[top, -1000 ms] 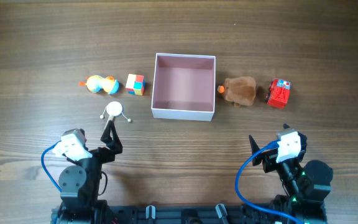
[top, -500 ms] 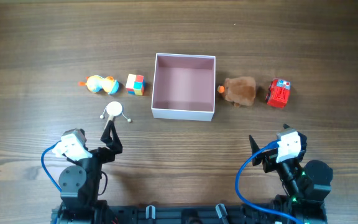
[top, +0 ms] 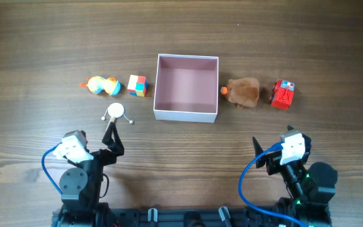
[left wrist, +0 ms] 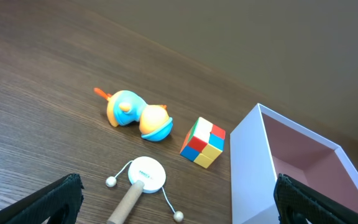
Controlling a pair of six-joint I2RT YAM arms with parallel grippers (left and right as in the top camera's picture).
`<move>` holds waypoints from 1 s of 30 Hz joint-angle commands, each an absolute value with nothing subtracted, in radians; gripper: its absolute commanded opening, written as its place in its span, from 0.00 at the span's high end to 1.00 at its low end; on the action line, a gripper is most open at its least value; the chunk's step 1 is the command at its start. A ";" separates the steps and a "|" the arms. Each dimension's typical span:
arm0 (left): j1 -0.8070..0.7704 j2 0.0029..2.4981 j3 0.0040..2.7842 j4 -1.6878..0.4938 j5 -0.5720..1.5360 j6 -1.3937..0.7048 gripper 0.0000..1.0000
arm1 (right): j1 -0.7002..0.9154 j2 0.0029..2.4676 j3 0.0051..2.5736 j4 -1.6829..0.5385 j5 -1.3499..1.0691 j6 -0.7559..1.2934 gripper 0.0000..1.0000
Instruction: Pack container
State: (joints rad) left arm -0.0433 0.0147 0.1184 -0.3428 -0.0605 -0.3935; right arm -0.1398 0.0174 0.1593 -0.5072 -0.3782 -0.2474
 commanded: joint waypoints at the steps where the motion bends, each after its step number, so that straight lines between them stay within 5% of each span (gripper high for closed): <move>1: -0.048 0.004 0.105 -0.311 -0.083 -0.375 0.00 | -0.135 0.004 0.155 -0.471 -0.404 -0.228 0.00; 12: -0.048 0.009 0.110 -0.310 -0.003 -0.377 0.00 | -0.135 0.004 0.161 -0.346 -0.624 0.220 0.00; 21: -0.048 0.226 0.325 -0.327 0.045 -0.371 0.00 | -0.135 0.216 0.398 -0.326 -0.612 0.205 0.00; 30: -0.047 0.721 0.712 -0.452 0.008 -0.231 0.00 | -0.135 0.748 0.868 -0.607 -0.554 0.148 0.00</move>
